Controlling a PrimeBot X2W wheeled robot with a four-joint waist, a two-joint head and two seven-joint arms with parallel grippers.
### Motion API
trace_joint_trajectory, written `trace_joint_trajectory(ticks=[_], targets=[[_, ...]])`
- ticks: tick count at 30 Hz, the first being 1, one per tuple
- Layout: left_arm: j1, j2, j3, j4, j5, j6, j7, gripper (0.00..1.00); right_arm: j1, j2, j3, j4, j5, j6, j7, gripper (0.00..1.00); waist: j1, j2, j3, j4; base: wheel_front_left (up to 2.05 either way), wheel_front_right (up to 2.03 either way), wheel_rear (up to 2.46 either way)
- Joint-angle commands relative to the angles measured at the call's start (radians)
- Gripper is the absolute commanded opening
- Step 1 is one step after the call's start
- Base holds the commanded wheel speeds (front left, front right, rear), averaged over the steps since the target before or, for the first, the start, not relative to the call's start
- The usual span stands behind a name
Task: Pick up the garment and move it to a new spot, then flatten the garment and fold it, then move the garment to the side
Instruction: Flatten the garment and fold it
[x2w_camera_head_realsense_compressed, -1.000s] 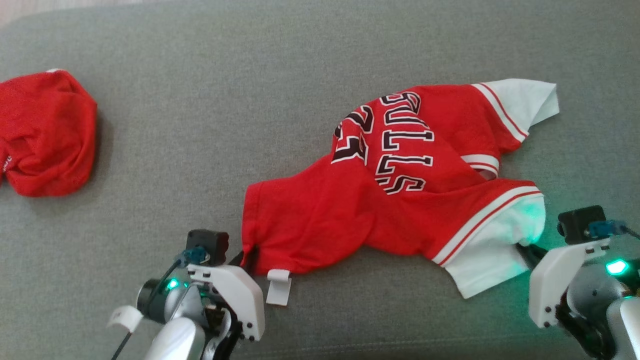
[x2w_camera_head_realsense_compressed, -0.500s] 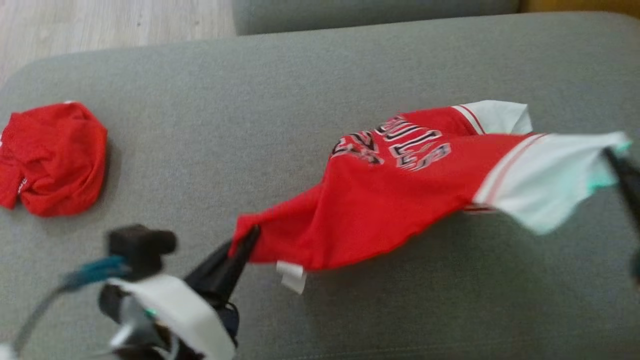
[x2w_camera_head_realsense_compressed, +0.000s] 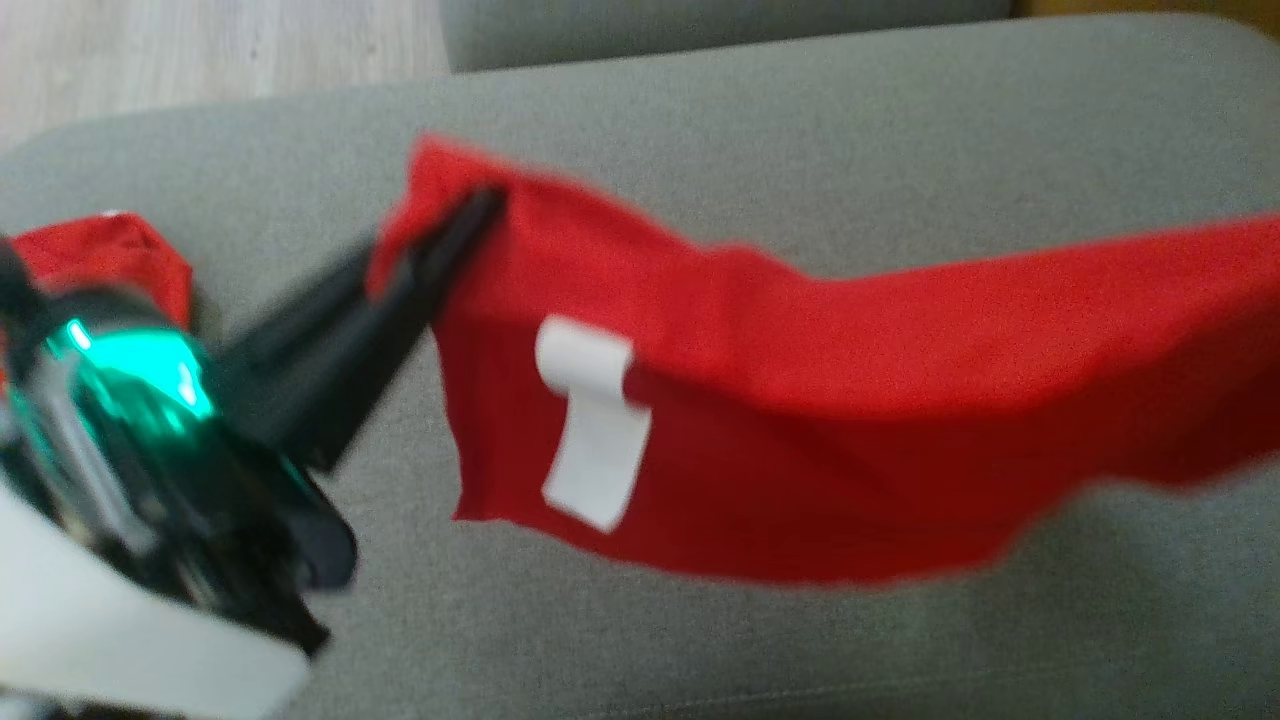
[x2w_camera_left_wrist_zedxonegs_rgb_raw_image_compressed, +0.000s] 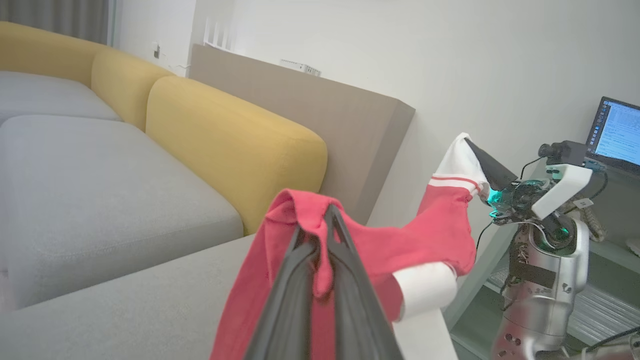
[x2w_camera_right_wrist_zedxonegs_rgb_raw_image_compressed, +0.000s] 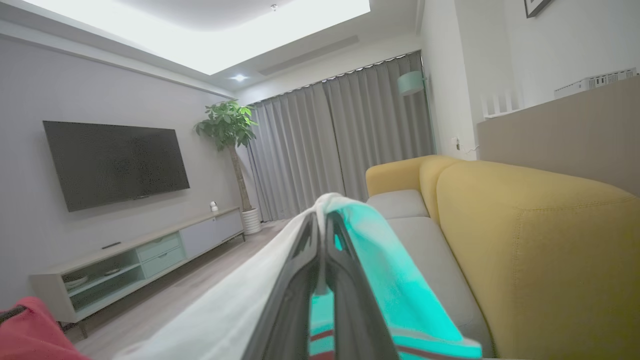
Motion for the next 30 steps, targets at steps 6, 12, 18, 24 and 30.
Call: trace_joint_trajectory(ticks=[6, 12, 18, 24, 30], targets=[[-0.336, 0.047, 0.087, 0.165, -0.023, 0.061, 0.095, 0.0, -0.362, -0.057, 0.093, 0.209, -0.163, 0.008, 0.112, 0.0, 0.0, 0.0, 0.141, 0.022, 0.0, 0.0, 0.0], [-0.652, 0.063, 0.096, 0.545, 0.058, 0.039, 0.033, 0.0, -0.689, -0.006, 0.233, 0.51, -0.415, 0.008, 0.032, 0.0, 0.0, 0.0, 0.284, 0.058, 0.0, 0.0, 0.0], [-0.994, 0.014, 0.071, 0.997, 0.211, -0.001, -0.236, 0.0, -1.012, 0.111, 0.288, 0.841, -0.649, 0.008, -0.306, 0.0, 0.0, 0.0, 0.384, 0.072, 0.0, 0.0, 0.0], [-1.183, -0.039, 0.05, 1.309, 0.287, -0.054, -0.502, 0.0, -1.151, 0.145, 0.329, 1.074, -0.684, 0.008, -0.534, 0.0, 0.0, 0.0, 0.457, 0.053, 0.0, 0.0, 0.0], [-1.109, -0.047, 0.027, 1.433, 0.3, -0.121, -0.622, 0.0, -0.987, 0.146, 0.377, 1.097, -0.616, 0.008, -0.609, 0.0, 0.0, 0.0, 0.446, 0.032, 0.0, 0.0, 0.0]])
